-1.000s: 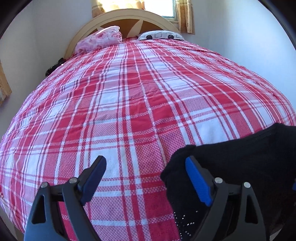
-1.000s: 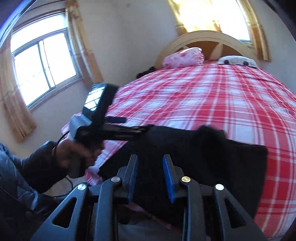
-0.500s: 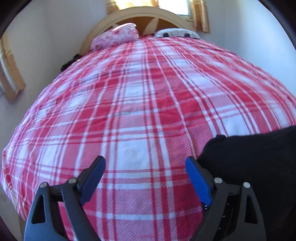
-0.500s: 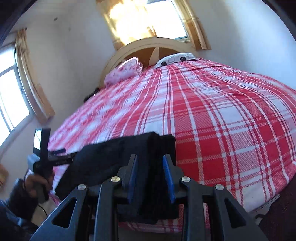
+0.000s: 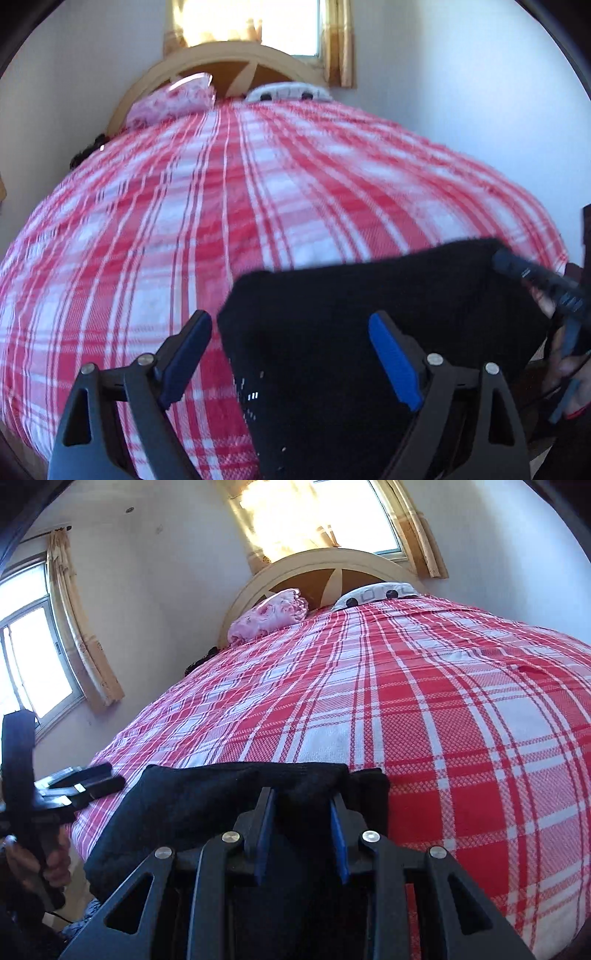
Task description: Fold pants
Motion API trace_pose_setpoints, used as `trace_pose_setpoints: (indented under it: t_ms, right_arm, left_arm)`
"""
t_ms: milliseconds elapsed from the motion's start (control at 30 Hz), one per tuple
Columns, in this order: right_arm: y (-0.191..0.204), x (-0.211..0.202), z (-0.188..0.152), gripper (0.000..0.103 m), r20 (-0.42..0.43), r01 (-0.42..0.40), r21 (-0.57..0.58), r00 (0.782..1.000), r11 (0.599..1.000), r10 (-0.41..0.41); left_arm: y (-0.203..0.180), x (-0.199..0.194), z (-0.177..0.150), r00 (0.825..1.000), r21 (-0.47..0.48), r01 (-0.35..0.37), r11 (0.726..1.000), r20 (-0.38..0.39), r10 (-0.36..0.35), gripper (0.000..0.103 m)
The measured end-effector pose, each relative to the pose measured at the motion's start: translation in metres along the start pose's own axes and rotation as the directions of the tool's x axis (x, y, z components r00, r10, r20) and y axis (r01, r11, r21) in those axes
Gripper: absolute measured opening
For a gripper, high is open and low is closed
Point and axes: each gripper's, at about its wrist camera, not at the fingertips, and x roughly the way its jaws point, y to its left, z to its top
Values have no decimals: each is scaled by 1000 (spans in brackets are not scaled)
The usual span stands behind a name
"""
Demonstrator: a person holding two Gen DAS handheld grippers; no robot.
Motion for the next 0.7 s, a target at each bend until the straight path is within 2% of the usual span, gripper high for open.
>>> trace_pose_setpoints:
  t_ms: [67,167,233,367,433,500,567,600,700]
  right_arm:
    - [-2,-12,3,30,17,31,19,999,999,-31]
    - [1,-39,5,30,99,85,45,991,995,-89]
    - [14,-52,5,30,128,67,35,989,997,-70]
    - [48,-45,-7,30,55,-32,-56,998,998,35]
    - [54,-30,-17,30,-4,0,-88,1000,996,-1]
    - [45,-12,-27,30,-66,47,-58,997,997,-51]
    - [33,-15,-31,30,-12,-10,29,1000,1000,10]
    - [29,-14,-31,30,-11,-23,57,1000,998,23]
    - [30,-16,-32,30,-8,-22,83,1000,996,23]
  left_arm:
    - [6,7,-12,999,-37,18,999,-41,-19,90]
    - [13,10,-19,998,-87,32,996,-56,-37,98]
    - [14,11,-21,998,-91,24,996,-57,-29,101]
    - [14,11,-28,997,-102,33,994,-62,-40,102]
    - [17,10,-35,997,-110,41,993,-64,-48,103]
    - [20,10,-39,995,-125,62,990,-74,-71,103]
    - [20,9,-40,994,-132,66,989,-74,-76,103]
    - [20,9,-40,994,-131,64,989,-75,-75,103]
    - [19,8,-41,994,-132,58,990,-82,-69,103]
